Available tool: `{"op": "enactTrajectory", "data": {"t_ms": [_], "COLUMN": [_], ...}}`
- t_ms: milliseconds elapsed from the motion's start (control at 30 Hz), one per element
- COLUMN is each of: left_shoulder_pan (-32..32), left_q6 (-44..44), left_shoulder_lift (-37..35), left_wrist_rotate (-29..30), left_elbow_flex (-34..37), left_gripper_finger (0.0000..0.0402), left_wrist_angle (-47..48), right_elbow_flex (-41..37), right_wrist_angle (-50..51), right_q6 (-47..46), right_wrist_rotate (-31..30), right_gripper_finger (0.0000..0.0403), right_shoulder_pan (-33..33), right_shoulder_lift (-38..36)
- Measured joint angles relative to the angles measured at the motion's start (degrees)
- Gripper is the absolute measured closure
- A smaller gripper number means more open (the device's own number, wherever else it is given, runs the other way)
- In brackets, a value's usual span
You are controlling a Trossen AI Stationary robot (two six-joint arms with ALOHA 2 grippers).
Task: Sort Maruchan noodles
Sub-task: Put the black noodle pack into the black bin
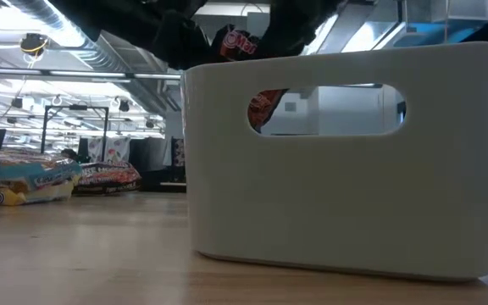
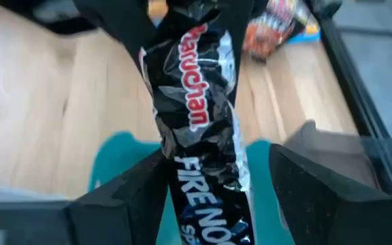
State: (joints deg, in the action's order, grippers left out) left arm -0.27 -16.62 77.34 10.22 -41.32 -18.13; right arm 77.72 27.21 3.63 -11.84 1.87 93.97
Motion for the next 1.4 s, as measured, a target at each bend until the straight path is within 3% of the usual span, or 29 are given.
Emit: {"op": "enactTrajectory", "data": {"t_ms": [200,433,700,933,1067,1200,1400], "left_shoulder_pan": [0.0,0.0,-0.1,-0.6,-0.5,-0.5,1.2], "left_q6": [0.0,0.0,0.0,2.2,4.5,4.6,4.2], "left_shoulder_lift": [0.0,0.0,-2.4,-13.6,-19.8,-24.9,-26.8], "left_wrist_rotate": [0.1,0.4,2.7,5.5,3.2,0.3,0.1], "left_elbow_flex": [0.0,0.0,0.0,0.0,1.4,7.5,18.1], "left_gripper_finger": [0.0274,0.0273,0.0237,0.0226,0.0226,0.0226,0.0227], "left_wrist_angle": [0.4,1.1,2.9,22.4,29.5,25.3,8.9], "right_elbow_flex": [7.4,7.9,7.9,7.9,7.9,9.0,12.9], "right_wrist_angle": [7.5,8.5,9.4,9.9,9.7,9.8,7.2], "right_q6": [1.9,3.8,4.2,5.9,7.7,10.1,14.5], "right_wrist_rotate": [1.2,3.0,2.3,0.0,-3.5,-3.7,2.1], "right_gripper_finger": [0.0217,0.0317,0.0317,0.0317,0.0317,0.0317,0.0317], "right_shoulder_pan": [-0.9,-1.1,-1.2,-2.2,-5.6,-11.3,-21.7], "right_shoulder_lift": [4.8,5.5,5.5,3.5,2.2,2.0,3.2]}}
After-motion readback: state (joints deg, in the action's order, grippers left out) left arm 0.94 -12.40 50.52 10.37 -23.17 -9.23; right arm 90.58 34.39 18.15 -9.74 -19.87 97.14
